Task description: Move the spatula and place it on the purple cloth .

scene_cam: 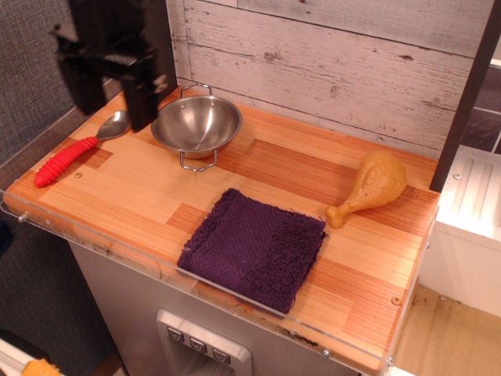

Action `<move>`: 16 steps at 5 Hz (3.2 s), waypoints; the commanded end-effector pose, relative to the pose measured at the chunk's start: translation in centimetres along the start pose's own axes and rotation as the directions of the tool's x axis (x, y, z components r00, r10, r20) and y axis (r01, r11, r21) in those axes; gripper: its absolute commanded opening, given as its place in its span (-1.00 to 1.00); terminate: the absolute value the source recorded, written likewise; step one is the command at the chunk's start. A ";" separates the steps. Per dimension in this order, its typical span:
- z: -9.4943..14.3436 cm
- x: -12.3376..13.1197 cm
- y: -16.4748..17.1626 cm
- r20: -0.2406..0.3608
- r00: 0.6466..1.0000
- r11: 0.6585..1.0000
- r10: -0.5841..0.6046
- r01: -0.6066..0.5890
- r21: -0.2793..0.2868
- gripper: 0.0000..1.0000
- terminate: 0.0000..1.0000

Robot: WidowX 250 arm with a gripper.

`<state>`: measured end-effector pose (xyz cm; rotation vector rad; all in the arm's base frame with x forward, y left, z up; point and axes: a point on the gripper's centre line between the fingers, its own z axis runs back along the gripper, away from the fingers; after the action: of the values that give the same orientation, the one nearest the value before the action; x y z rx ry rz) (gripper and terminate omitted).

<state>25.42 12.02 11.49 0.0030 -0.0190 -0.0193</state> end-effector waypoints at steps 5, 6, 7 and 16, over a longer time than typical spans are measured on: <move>-8.1 2.0 10.5 0.108 0.993 0.985 0.055 -0.071 0.155 1.00 -1.00; -8.6 2.1 10.4 0.098 0.993 0.986 0.072 -0.085 0.140 1.00 -1.00; -9.0 1.9 10.5 0.091 0.992 0.988 0.088 -0.099 0.120 1.00 -1.00; -4.7 0.7 -12.8 0.029 1.000 1.000 0.012 -0.012 0.013 -1.00 -1.00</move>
<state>25.67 -1.03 5.25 0.0161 -0.0193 -0.0099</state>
